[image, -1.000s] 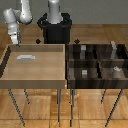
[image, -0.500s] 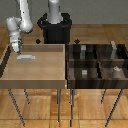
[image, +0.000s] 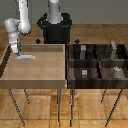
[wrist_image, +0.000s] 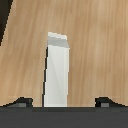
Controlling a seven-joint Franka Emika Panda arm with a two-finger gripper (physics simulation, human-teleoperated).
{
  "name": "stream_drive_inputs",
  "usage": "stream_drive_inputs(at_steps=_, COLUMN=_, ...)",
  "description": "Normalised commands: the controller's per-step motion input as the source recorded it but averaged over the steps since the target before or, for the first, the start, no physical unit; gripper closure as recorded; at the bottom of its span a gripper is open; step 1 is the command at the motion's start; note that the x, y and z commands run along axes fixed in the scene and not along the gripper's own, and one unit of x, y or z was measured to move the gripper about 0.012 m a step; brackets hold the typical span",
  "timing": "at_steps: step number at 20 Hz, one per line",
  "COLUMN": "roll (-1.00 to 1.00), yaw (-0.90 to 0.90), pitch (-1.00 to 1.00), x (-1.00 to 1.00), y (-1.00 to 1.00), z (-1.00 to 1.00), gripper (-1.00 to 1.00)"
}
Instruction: Place the milk carton into the appropriate compartment.
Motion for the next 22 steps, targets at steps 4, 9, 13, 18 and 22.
stream_drive_inputs(at_steps=4, roll=0.0, yaw=0.0, pitch=0.0, x=0.0, y=0.25, z=0.0, gripper=-1.0)
stream_drive_inputs(at_steps=9, roll=0.0, yaw=0.0, pitch=0.0, x=0.0, y=0.0, z=0.0, gripper=-1.0)
stream_drive_inputs(at_steps=13, roll=0.0, yaw=0.0, pitch=0.0, x=-0.25, y=0.0, z=0.0, gripper=-1.0)
stream_drive_inputs(at_steps=18, roll=0.0, yaw=0.0, pitch=0.0, x=0.0, y=0.0, z=-0.4, gripper=-1.0)
stream_drive_inputs(at_steps=22, roll=0.0, yaw=0.0, pitch=0.0, x=0.0, y=0.0, z=-0.25, gripper=-1.0)
